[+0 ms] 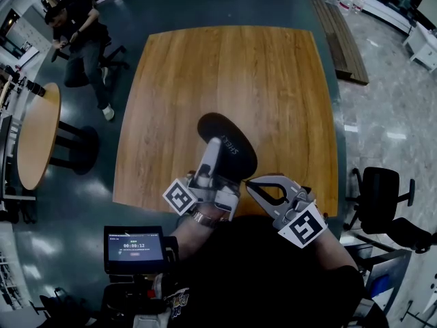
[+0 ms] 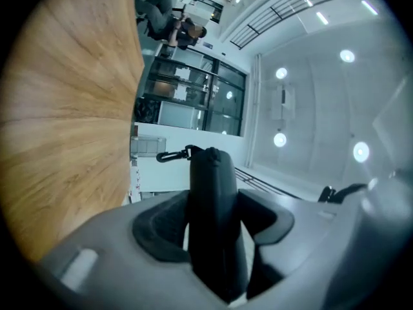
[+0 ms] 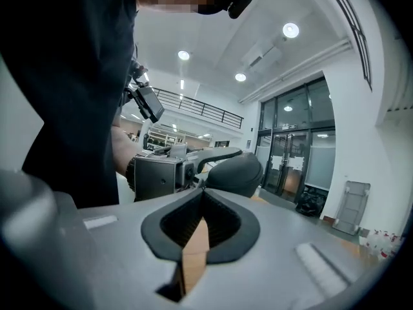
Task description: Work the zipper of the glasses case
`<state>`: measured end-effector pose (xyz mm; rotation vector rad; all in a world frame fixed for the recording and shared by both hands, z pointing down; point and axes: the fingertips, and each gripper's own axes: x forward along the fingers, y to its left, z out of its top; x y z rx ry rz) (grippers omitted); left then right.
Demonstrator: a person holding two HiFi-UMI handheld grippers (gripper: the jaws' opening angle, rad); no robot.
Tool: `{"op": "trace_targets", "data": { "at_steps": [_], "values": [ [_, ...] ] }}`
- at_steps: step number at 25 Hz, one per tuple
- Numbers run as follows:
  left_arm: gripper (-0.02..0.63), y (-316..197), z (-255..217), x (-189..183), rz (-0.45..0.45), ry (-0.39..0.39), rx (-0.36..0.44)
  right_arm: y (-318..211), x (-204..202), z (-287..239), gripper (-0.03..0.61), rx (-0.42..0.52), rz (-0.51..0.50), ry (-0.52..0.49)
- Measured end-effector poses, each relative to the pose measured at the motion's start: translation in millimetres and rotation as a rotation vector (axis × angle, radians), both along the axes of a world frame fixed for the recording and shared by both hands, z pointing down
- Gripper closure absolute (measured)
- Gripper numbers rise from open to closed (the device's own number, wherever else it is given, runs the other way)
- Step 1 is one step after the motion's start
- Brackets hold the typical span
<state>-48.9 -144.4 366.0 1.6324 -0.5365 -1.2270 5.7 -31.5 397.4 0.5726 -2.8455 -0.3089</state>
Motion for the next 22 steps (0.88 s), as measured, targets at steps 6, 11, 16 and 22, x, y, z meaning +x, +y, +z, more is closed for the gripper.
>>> {"op": "trace_targets", "data": {
  "at_steps": [6, 11, 16, 22],
  "values": [
    [0.379, 7, -11, 9, 0.032, -0.095, 0.085, -11, 31, -17, 0.509, -0.299, 0.06, -0.364],
    [0.379, 7, -9, 7, -0.023, -0.242, 0.122, -50, 59, -33, 0.376, -0.252, 0.244, -0.382],
    [0.377, 4, 2, 6, -0.086, -0.327, 0.081, -55, 16, -23, 0.252, -0.236, 0.267, -0.24],
    [0.376, 9, 0, 7, -0.123, -0.443, 0.112, -61, -10, 1, 0.253, -0.263, 0.289, -0.164]
  ]
}}
